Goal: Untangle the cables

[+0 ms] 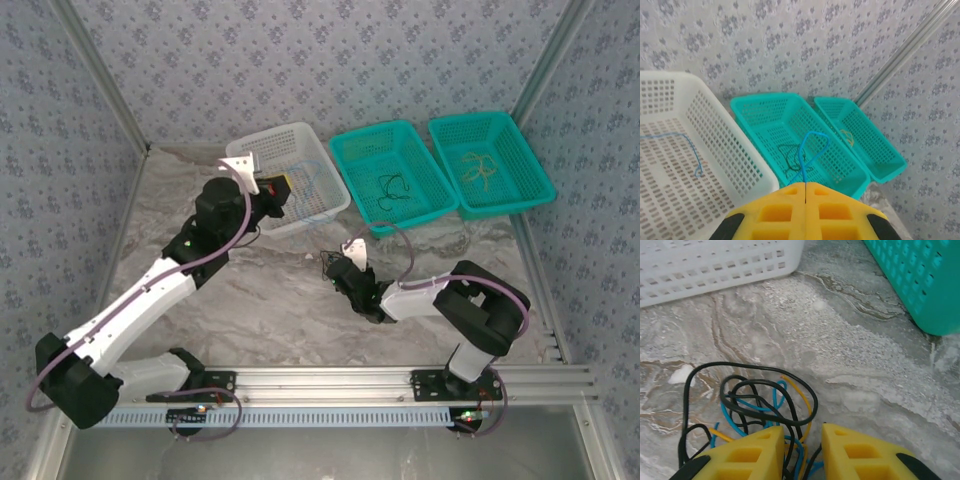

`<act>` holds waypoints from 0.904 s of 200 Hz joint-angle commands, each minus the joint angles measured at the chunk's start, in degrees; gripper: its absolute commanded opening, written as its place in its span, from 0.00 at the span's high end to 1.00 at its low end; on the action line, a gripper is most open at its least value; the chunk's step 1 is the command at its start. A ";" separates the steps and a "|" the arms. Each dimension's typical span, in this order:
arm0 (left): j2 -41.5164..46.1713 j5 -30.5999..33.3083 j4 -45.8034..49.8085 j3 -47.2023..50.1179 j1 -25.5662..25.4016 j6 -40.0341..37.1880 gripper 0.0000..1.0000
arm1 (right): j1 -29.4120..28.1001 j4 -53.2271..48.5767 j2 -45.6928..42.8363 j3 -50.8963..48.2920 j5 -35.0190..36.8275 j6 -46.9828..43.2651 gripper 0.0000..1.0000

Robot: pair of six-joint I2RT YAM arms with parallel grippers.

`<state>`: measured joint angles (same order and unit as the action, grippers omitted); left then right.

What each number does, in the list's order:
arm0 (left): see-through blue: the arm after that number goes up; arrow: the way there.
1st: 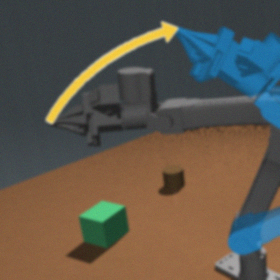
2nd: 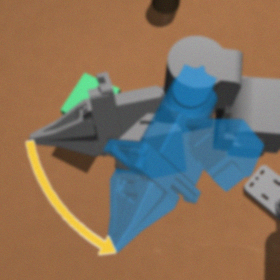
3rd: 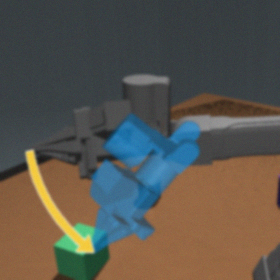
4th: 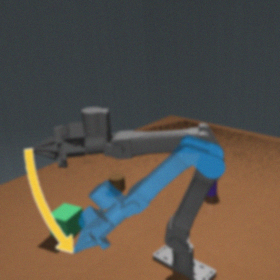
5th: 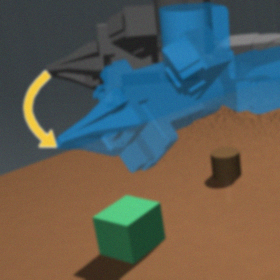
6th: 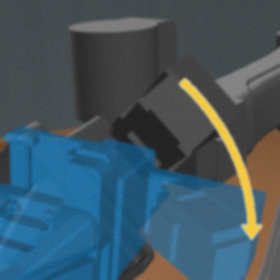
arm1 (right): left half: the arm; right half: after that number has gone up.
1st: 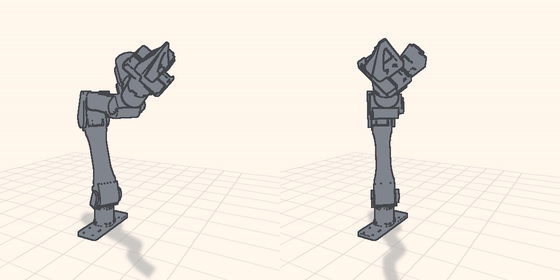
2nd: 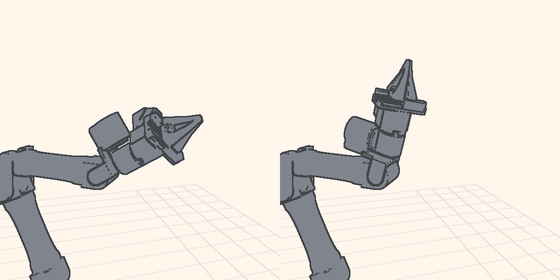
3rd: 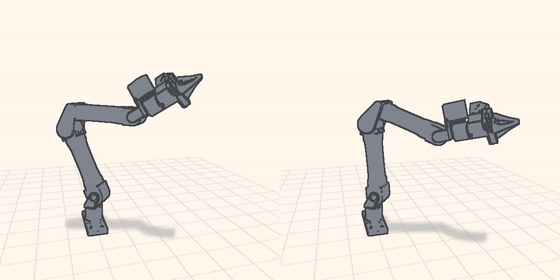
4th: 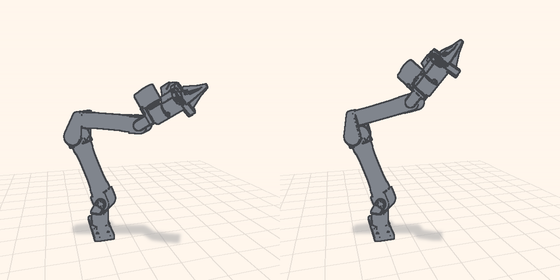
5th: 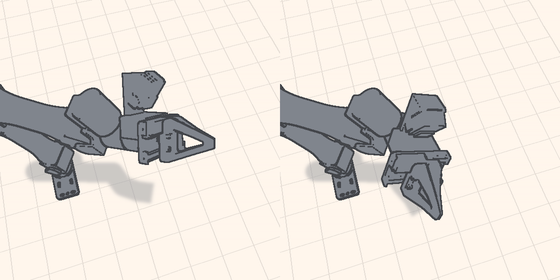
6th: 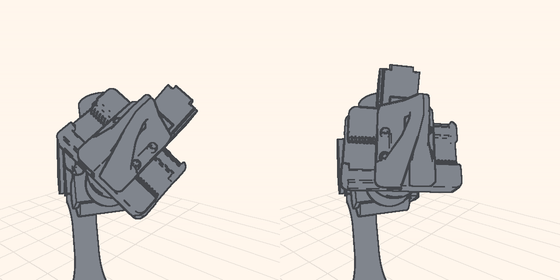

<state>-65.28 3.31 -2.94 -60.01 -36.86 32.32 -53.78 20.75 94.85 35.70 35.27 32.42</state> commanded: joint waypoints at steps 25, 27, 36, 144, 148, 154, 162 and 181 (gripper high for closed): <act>3.06 2.04 1.23 -4.54 2.15 -4.55 1.00 | 0.37 -8.09 0.57 -0.28 4.28 6.11 0.70; 3.10 2.05 1.37 -4.62 2.25 -4.65 1.00 | 0.37 -8.20 0.48 -0.28 4.28 6.15 0.70; 2.98 2.24 2.08 -5.00 2.57 -5.02 1.00 | 0.40 -9.92 -0.08 0.08 5.09 6.97 0.69; -5.56 2.52 2.15 -9.69 6.52 -6.54 1.00 | 0.51 -21.81 -15.25 3.77 12.58 7.40 0.00; -6.28 2.49 2.21 -10.18 6.66 -6.69 1.00 | 0.52 -22.81 -15.50 4.52 12.92 6.44 0.01; -7.31 2.64 2.32 -10.94 6.85 -6.88 1.00 | 0.54 -24.74 -15.72 5.99 13.57 4.41 0.01; -8.55 2.67 2.33 -11.74 7.17 -7.22 1.00 | 0.54 -28.67 -15.41 8.83 14.50 1.44 0.00; -11.52 3.08 2.40 -13.56 7.55 -8.74 1.00 | 0.56 -38.61 -13.18 15.16 16.33 -1.35 0.00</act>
<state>-74.26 5.48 0.62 -69.82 -29.95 26.04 -53.34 -4.16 80.40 43.44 46.04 35.99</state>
